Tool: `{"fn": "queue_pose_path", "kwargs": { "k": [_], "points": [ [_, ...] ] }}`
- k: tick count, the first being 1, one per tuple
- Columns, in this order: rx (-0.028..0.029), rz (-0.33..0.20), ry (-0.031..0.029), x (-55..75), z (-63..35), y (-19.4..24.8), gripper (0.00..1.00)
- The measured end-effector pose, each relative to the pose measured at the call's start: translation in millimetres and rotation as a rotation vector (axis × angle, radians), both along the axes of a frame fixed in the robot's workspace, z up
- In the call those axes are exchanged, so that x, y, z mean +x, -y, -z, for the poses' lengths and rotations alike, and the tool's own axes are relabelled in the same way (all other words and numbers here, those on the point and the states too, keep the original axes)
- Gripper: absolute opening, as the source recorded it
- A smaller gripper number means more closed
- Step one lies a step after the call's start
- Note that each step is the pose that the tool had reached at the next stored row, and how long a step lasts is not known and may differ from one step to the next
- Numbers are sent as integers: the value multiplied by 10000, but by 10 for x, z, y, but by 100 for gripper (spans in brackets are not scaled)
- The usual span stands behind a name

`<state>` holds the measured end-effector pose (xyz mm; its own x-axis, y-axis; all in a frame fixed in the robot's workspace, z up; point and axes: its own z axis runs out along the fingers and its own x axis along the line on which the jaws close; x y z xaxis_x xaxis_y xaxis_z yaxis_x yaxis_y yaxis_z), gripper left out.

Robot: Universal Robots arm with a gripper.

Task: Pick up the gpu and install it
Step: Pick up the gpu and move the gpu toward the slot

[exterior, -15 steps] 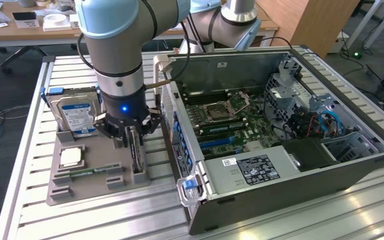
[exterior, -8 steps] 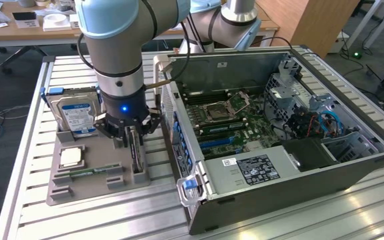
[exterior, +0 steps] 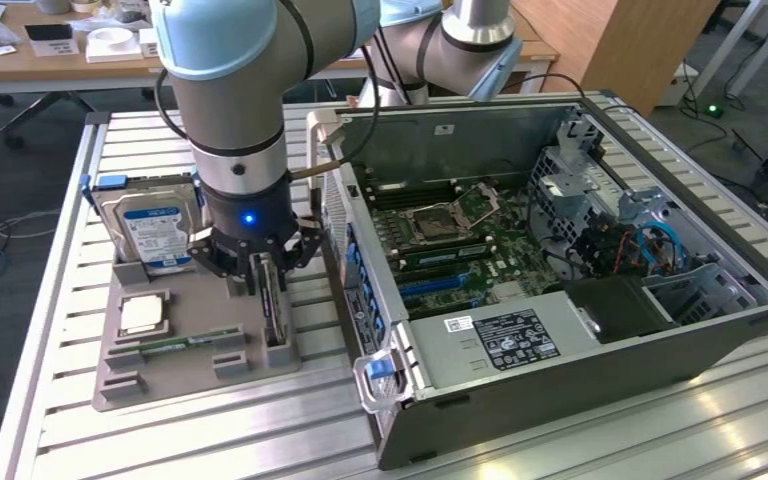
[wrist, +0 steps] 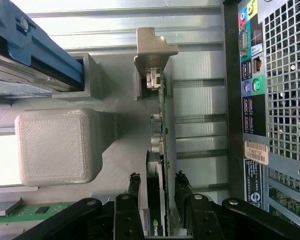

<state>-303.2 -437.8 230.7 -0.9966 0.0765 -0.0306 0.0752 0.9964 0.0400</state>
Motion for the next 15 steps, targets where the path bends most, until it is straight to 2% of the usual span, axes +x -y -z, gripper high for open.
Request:
{"fn": "queue_pose_path", "kwargs": {
  "k": [12, 13, 14, 15],
  "points": [
    [0, 0, 0, 0, 0, 0, 42],
    [0, 1, 0, 0, 0, 0, 34],
    [0, 0, 0, 0, 0, 0, 34],
    [0, -1, 0, 0, 0, 0, 27]
  ]
}}
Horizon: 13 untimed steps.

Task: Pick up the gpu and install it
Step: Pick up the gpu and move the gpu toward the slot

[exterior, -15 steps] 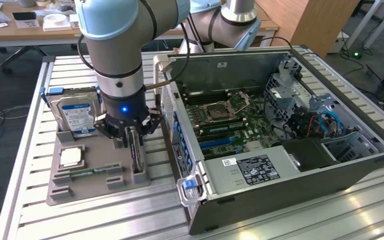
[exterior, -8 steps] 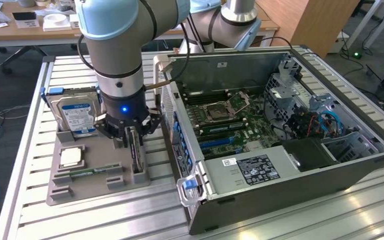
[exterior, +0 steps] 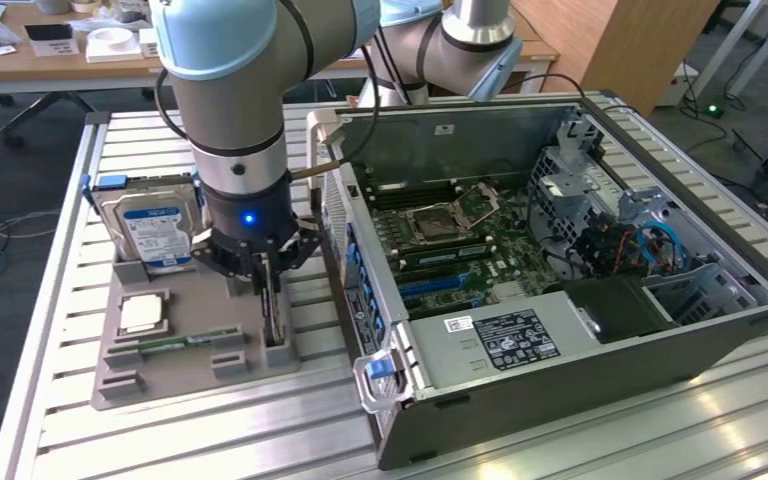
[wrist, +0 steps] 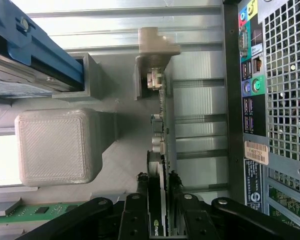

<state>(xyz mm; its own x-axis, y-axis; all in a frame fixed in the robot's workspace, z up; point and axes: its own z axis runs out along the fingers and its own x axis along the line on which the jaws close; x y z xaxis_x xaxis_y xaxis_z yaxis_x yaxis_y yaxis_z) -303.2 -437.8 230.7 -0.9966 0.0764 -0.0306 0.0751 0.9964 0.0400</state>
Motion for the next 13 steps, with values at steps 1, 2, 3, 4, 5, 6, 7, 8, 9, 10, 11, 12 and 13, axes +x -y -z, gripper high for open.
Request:
{"fn": "queue_pose_path", "kwargs": {
  "k": [1, 2, 3, 4, 5, 6, 7, 8, 9, 10, 11, 12, 13],
  "points": [
    [-1, 1, 0, 0, 0, 0, 27],
    [0, 1, 0, 0, 0, 0, 26],
    [-1, 1, 0, 0, 0, 0, 26],
    [-1, 0, 1, 0, 0, 0, 26],
    [0, 1, 1, 0, 0, 0, 26],
    [-1, 1, 1, 0, 0, 0, 26],
    [0, 1, 1, 0, 0, 0, 26],
    [0, 1, 1, 0, 0, 0, 26],
    [0, 1, 1, 0, 0, 0, 26],
    [0, 1, 1, 0, 0, 0, 26],
    [0, 1, 1, 0, 0, 0, 26],
    [0, -5, 1, 0, 0, 0, 26],
    [-1, -52, 1, 0, 0, 0, 26]
  ]
}}
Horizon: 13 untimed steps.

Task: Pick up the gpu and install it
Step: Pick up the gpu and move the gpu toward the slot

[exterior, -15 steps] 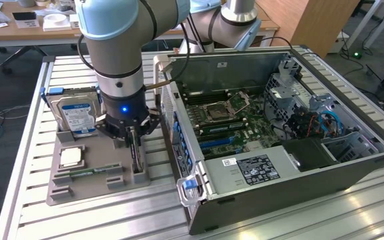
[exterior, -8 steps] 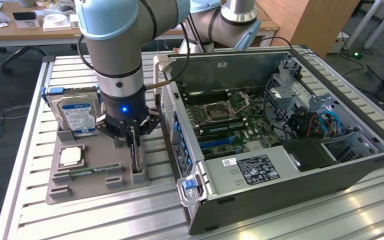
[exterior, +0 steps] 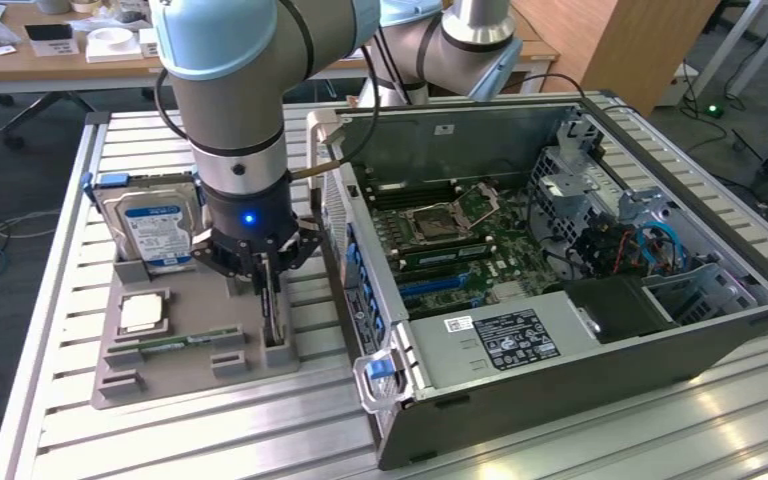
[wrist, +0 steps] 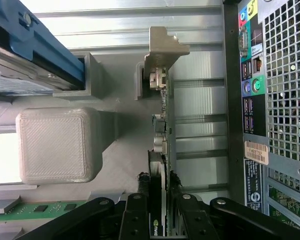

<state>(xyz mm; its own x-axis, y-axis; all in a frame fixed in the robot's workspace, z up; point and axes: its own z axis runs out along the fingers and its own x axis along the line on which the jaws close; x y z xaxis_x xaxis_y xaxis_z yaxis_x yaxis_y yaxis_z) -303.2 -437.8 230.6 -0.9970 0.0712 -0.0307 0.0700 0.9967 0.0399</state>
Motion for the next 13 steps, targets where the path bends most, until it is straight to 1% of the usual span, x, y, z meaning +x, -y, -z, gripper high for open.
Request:
{"fn": "queue_pose_path", "kwargs": {
  "k": [5, 13],
  "points": [
    [0, -388, 0, 1, 0, 0, 26],
    [5, -394, 4, 1, -4, 0, 26]
  ]
}}
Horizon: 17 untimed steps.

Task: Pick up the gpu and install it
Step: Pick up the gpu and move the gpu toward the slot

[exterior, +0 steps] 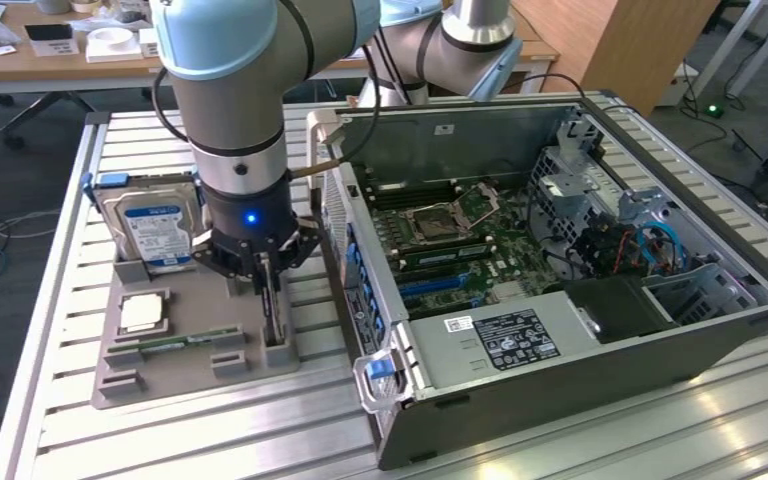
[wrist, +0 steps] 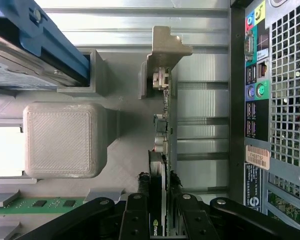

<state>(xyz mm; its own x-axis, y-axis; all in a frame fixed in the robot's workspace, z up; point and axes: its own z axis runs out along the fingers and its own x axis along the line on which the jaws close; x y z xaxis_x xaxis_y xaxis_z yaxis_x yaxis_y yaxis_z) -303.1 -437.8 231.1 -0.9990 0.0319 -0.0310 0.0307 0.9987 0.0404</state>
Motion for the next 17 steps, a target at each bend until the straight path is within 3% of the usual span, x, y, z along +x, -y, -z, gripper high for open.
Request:
{"fn": "queue_pose_path", "kwargs": {
  "k": [17],
  "points": [
    [-4, 0, -4, 0, -267, 0, 26]
  ]
}}
